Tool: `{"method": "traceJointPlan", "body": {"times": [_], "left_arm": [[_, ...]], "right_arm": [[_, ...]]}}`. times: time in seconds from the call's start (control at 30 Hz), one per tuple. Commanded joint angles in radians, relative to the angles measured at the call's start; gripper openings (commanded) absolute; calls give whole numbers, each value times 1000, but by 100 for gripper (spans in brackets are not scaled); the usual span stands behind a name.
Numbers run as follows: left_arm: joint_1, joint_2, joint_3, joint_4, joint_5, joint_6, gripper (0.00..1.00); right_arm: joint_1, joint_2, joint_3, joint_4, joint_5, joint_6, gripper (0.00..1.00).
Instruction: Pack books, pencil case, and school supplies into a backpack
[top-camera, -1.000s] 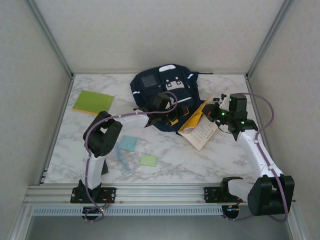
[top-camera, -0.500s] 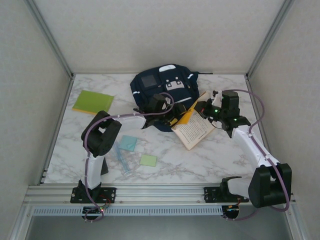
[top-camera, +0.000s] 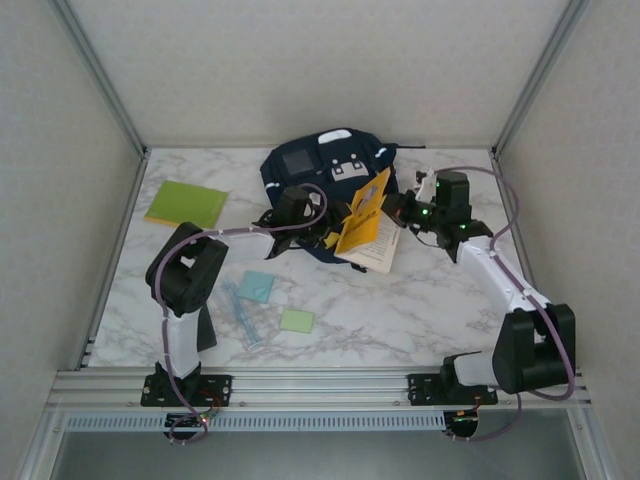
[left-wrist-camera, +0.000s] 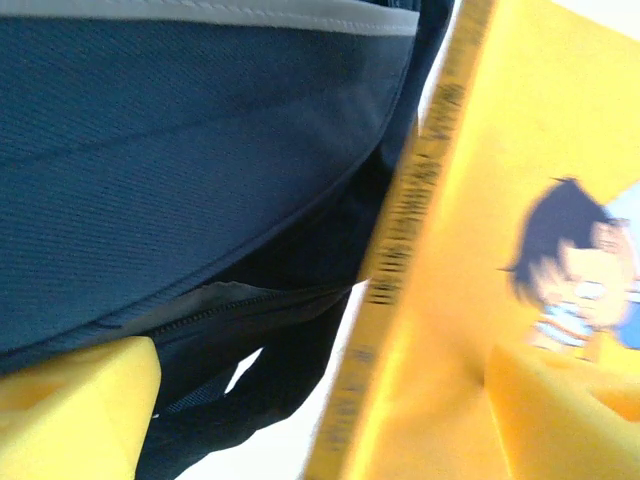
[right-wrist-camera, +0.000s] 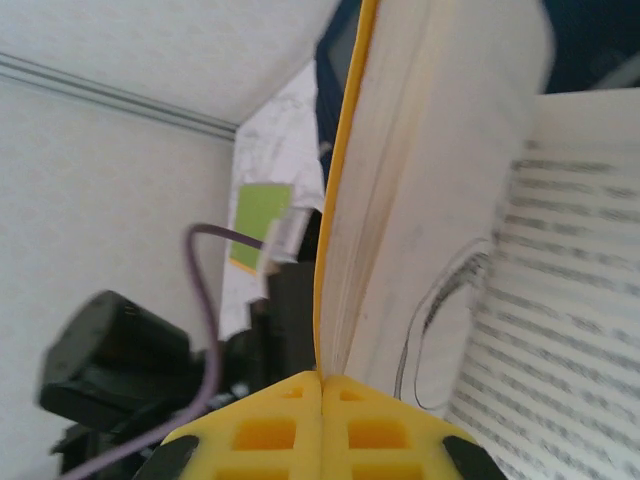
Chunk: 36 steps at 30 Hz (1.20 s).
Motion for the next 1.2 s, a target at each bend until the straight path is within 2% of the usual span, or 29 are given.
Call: {"method": "traceJointPlan", "body": {"times": [0.0,0.17,0.3,0.43,0.6,0.87,0.93,1.03,1.07,1.1,1.13,1.17], "left_arm": [[-2,-9,-18,10,-4,-18,84],[-10,17,-16,51,6,-37,84],[-13,18,-9,56,8,-33,81],[-21,15,4,63,17,-20,70],[-46,33,43,62,44,1,54],[-78,75,112,68,91,13,43],[-82,76,131,25,89,37,34],[-76,59,132,-31,62,71,10],[-71,50,132,-51,49,83,3],[-66,39,134,-77,28,97,0],[-57,27,135,-92,9,105,0],[-49,19,137,-95,-7,107,0]], "right_arm": [[2,40,-77,106,-41,-17,0],[-29,83,-140,83,-13,-55,0],[-54,108,-144,-12,57,-103,0],[-56,153,-102,-128,179,-152,0],[-44,209,-56,-122,183,-149,0],[-24,247,16,-150,223,-191,0],[-21,255,34,-162,225,-195,0],[-21,238,46,-186,240,-192,0],[-20,225,49,-201,250,-190,6],[-21,207,56,-228,264,-179,22],[-20,183,64,-260,282,-163,47],[-20,160,70,-285,292,-149,64]]}}
